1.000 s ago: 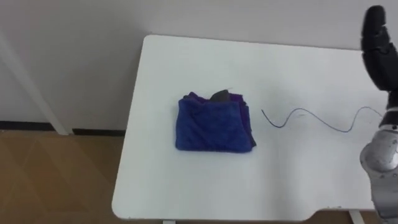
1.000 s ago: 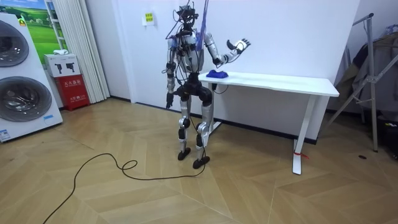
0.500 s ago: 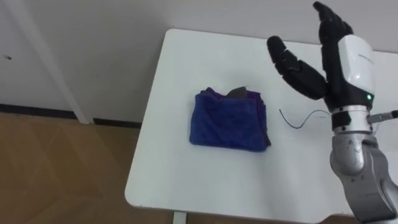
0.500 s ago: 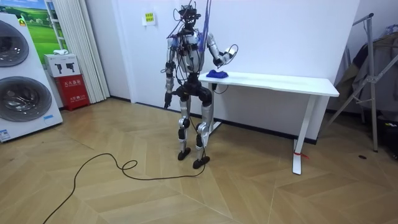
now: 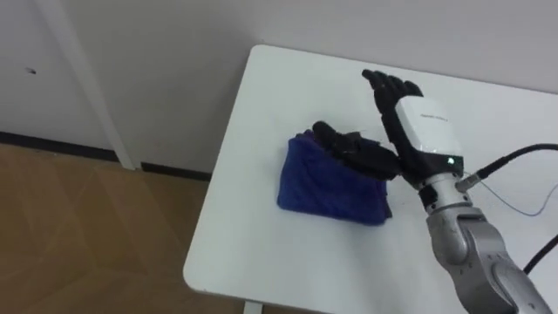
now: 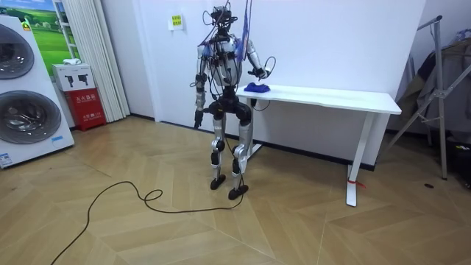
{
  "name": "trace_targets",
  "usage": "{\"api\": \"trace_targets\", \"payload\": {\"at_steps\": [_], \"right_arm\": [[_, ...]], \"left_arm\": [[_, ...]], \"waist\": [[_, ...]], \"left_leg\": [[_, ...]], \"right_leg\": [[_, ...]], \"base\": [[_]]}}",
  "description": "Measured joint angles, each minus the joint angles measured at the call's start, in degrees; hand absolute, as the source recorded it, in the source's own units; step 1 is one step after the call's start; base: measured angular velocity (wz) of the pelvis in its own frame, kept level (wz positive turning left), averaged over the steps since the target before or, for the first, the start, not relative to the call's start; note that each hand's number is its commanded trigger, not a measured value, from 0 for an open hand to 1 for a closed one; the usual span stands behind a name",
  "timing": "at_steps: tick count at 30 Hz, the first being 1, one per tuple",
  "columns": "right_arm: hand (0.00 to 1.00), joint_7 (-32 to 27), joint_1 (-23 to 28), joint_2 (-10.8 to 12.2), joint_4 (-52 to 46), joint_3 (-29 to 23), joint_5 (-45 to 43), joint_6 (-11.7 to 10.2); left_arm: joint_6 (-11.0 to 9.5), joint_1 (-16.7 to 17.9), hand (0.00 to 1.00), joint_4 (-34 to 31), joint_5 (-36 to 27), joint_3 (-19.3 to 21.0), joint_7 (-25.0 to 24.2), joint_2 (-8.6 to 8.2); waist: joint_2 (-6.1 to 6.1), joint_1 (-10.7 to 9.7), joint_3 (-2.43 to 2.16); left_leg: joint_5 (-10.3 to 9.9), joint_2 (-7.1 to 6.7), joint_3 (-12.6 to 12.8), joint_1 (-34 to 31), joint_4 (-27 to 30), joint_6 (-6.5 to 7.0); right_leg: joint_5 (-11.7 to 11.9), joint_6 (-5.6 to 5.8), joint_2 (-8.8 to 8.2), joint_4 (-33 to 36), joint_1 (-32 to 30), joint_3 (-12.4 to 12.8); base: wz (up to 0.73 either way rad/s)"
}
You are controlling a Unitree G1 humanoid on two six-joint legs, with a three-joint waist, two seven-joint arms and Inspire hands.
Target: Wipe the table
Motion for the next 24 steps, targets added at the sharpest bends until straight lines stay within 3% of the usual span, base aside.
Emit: {"api": "trace_targets", "payload": {"at_steps": [5,13,24], "right_arm": [[0.00,0.3,0.0,0.0,2.0,2.1,-5.5,0.0],[0.00,0.3,0.3,0.3,2.7,4.3,-7.5,-0.4],[0.00,0.2,0.3,2.9,11.9,4.4,-9.6,-1.2]], "left_arm": [[-0.2,-1.5,0.00,-0.3,-0.1,-0.3,0.0,0.01],[-0.9,-2.4,0.00,-0.1,-0.1,-0.4,0.0,0.00],[-1.3,-2.1,0.00,1.1,-0.1,-0.4,0.4,-0.04]], "waist": [[0.18,0.7,0.23],[-0.30,0.8,0.01],[-0.16,1.7,0.24]], "left_leg": [[0.0,-0.01,-0.2,-0.5,0.1,0.00],[0.0,-0.08,-0.8,-0.7,0.1,0.00],[0.0,-0.15,-1.2,-0.9,-0.1,0.00]], "right_leg": [[0.0,0.00,0.00,0.0,-0.3,-0.2],[0.0,0.00,0.00,-0.1,0.0,-1.2],[0.0,0.00,-0.06,-0.1,-0.3,-1.4]], "base": [[0.01],[0.04],[0.01]]}}
